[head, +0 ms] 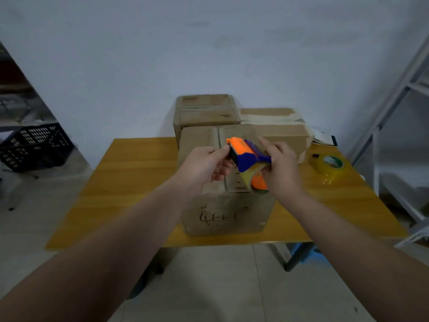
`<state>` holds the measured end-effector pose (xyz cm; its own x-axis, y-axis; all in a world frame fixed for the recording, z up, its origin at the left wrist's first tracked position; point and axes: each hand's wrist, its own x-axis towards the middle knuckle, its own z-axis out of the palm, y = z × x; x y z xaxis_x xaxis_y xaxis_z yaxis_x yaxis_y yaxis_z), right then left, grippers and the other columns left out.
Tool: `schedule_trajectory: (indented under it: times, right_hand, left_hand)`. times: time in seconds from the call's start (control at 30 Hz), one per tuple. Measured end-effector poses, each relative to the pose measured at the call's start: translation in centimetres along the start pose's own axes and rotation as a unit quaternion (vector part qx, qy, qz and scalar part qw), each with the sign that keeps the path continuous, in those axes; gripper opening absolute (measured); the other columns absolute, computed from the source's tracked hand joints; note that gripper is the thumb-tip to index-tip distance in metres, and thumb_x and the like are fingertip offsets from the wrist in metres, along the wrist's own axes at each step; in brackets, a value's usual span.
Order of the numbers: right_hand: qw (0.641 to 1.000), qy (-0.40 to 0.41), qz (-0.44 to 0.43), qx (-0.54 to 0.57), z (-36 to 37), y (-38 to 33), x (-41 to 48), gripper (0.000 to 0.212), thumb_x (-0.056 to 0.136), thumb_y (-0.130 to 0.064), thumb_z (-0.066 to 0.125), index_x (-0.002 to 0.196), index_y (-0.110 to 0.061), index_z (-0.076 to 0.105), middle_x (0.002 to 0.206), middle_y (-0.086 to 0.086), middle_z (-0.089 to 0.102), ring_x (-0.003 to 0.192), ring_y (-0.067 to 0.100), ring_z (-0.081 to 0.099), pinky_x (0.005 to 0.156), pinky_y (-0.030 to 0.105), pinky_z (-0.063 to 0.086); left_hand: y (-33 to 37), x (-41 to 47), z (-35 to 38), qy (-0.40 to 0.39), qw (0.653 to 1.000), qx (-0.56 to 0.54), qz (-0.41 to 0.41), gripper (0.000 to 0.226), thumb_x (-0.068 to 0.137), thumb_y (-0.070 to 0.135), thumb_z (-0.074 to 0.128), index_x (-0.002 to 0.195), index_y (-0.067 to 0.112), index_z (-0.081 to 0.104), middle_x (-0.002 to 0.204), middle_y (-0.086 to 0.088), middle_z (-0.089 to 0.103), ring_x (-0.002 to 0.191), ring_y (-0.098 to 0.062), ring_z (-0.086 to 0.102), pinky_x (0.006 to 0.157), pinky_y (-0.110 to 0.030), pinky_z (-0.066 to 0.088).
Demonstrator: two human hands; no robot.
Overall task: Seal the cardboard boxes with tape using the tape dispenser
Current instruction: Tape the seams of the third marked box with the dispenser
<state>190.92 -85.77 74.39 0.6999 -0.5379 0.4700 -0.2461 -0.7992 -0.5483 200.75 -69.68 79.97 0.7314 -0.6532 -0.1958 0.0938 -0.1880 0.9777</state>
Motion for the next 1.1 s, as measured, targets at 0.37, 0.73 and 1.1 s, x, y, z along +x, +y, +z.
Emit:
schedule_trajectory:
  times: [0.37,0.73,1.1]
  right_hand:
    - [0.933,-0.272,0.025,0.235,2.3,-3.7,-3.6,0.086,0.071,-0.026,0.078,0.134,-0.051,0.025,0.125,-0.01,0.046,0.113,0.006,0.052,0.086,0.022,0.046]
    - [0.931,-0.268,-0.13,-0.212,-1.0,-2.9,-3.2,0.077,0.076,-0.068,0.051,0.134,-0.062,0.0,0.108,-0.005,0.042,0.086,0.009,0.042,0.068,0.024,0.032]
    - [0.84,-0.225,-0.251,-0.424,1.7,-6.4,-2.1,0.067,0.091,-0.059,0.043,0.147,-0.043,0.009,0.127,0.008,0.044,0.111,0.026,0.045,0.087,0.036,0.036]
  left_hand:
    - [-0.7,-1.0,-7.5,-0.042,0.994,0.078,-0.068,0.016,0.092,0.017,0.06,0.082,0.005,0.064,0.06,0.0,0.063,0.051,-0.007,0.056,0.047,-0.017,0.045]
    - [-6.5,-1.4,-15.9,0.05,0.983,0.175,-0.017,0.019,0.091,0.017,0.06,0.078,0.006,0.066,0.068,-0.004,0.061,0.057,-0.01,0.053,0.048,-0.016,0.045]
    - [-13.2,-1.3,-14.1,0.236,0.943,0.235,-0.011,0.05,0.084,0.05,0.062,0.059,0.02,0.032,0.055,0.001,0.03,0.051,-0.019,0.031,0.052,-0.032,0.027]
